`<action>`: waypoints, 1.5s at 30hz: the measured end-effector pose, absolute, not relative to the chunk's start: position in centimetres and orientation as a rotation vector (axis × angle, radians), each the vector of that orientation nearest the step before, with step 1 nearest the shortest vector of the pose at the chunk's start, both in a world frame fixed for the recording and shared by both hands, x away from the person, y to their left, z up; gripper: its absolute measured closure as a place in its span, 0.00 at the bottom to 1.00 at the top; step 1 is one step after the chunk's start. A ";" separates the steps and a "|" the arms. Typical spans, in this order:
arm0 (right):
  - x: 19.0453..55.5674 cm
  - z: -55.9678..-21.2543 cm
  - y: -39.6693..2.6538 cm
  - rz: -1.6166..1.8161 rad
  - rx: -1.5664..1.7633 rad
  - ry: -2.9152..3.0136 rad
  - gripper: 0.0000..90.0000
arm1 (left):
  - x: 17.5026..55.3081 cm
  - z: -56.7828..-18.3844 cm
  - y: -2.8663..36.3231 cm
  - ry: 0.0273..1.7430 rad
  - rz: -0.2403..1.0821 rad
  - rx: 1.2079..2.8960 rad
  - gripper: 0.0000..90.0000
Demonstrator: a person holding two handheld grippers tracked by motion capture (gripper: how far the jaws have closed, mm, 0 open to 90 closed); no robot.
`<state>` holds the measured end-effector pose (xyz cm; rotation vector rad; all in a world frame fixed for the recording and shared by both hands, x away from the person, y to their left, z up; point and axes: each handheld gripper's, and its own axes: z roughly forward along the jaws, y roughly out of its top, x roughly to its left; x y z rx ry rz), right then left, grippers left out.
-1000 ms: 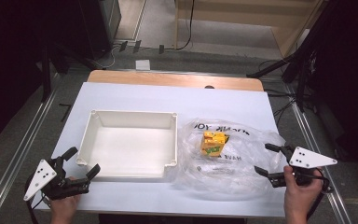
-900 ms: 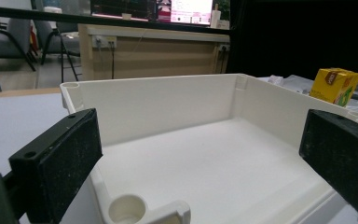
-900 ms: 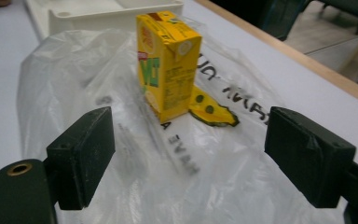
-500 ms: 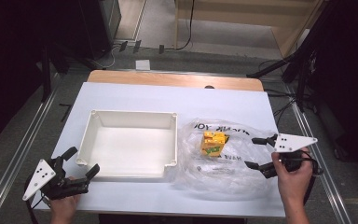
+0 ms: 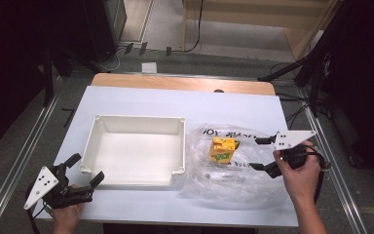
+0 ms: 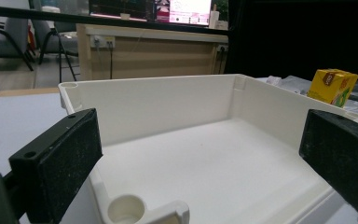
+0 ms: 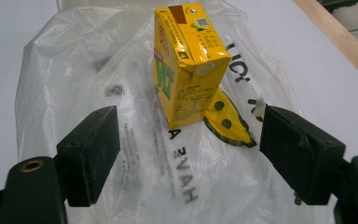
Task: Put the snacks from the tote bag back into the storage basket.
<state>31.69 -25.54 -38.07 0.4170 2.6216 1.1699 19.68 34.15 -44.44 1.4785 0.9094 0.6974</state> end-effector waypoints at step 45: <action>35.4 -35.8 -19.5 0.846 0.196 2.822 0.29 | 19.7 -44.4 34.0 0.902 0.703 1.493 0.00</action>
